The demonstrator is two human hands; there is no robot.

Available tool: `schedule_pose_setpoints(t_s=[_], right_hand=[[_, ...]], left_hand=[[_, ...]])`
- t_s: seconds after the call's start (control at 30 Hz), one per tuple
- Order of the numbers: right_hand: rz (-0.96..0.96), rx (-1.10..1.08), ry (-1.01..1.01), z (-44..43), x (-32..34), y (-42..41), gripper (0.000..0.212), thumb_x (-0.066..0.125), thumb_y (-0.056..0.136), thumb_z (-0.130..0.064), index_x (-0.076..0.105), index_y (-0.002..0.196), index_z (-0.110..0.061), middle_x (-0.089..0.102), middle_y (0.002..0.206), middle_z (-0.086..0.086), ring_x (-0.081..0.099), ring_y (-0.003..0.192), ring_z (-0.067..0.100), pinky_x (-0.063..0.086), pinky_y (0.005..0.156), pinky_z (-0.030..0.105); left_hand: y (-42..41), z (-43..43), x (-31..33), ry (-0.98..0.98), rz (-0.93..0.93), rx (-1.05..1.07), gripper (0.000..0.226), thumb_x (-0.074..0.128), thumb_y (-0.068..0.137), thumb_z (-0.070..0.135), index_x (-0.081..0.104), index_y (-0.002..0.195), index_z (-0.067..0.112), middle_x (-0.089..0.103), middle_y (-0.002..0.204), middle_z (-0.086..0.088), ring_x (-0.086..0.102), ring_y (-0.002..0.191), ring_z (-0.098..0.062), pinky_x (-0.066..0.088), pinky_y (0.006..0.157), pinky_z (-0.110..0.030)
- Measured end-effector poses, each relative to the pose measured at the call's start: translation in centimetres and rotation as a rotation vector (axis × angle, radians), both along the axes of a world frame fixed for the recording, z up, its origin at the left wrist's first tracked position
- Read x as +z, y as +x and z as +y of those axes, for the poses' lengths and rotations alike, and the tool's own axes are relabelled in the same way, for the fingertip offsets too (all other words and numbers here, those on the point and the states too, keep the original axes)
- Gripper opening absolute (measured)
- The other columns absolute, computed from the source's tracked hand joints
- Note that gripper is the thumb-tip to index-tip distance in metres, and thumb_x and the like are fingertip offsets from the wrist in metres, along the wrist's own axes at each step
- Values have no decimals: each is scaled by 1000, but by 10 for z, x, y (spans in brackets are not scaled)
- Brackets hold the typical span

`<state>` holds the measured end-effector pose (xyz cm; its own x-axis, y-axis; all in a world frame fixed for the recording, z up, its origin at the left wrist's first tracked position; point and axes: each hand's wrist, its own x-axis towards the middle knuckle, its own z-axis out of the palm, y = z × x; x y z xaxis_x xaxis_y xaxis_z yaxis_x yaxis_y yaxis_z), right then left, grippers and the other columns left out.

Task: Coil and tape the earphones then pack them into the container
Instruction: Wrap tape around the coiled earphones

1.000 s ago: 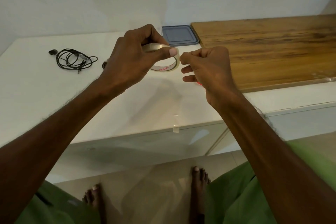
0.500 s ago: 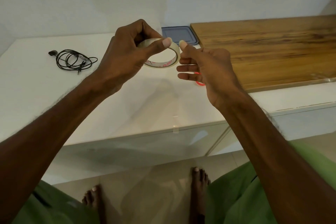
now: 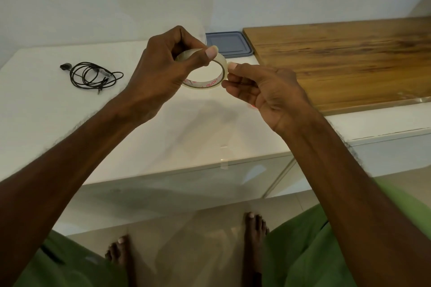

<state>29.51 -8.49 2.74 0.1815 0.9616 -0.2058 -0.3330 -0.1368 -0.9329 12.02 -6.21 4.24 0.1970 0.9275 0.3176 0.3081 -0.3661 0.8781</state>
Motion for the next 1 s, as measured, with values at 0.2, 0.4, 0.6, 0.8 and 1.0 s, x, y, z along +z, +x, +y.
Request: schedule_pose_setpoints(t_s=[0.2, 0.4, 0.6, 0.8, 1.0], right_hand=[[91, 25, -9, 0, 2, 1, 8, 74, 80, -2, 69, 86, 0, 71, 91, 21, 73, 71, 26, 59, 60, 29], [56, 85, 70, 3, 2, 2, 4, 70, 85, -2, 73, 86, -1, 74, 99, 21, 74, 86, 30, 59, 66, 29], [3, 82, 92, 4, -1, -2, 5, 68, 85, -1, 72, 86, 2, 74, 95, 22, 73, 90, 30, 60, 68, 31], [-20, 34, 60, 3, -3, -4, 7, 68, 86, -2, 70, 81, 2, 74, 91, 20, 74, 83, 26, 60, 66, 31], [164, 160, 77, 1, 2, 2, 11, 70, 85, -3, 69, 94, 4, 73, 99, 22, 73, 87, 25, 60, 69, 31]], left_hand=[[1, 0, 1, -43, -103, -41, 15, 69, 89, 27, 62, 85, 16, 72, 85, -3, 67, 87, -10, 49, 79, -17], [0, 4, 0, -69, -164, -81, 13, 68, 90, 26, 61, 83, 17, 71, 83, 3, 70, 90, -14, 50, 79, -21], [-2, 5, -3, -88, -188, -81, 12, 68, 89, 25, 61, 83, 17, 70, 87, -2, 69, 92, -17, 50, 83, -25], [-1, 5, -6, -88, -158, -93, 12, 68, 89, 25, 61, 85, 15, 70, 89, -8, 67, 92, -19, 49, 84, -25], [-8, 8, 0, -102, -128, -120, 13, 63, 92, 26, 61, 92, 13, 71, 89, -2, 68, 92, -13, 51, 87, -27]])
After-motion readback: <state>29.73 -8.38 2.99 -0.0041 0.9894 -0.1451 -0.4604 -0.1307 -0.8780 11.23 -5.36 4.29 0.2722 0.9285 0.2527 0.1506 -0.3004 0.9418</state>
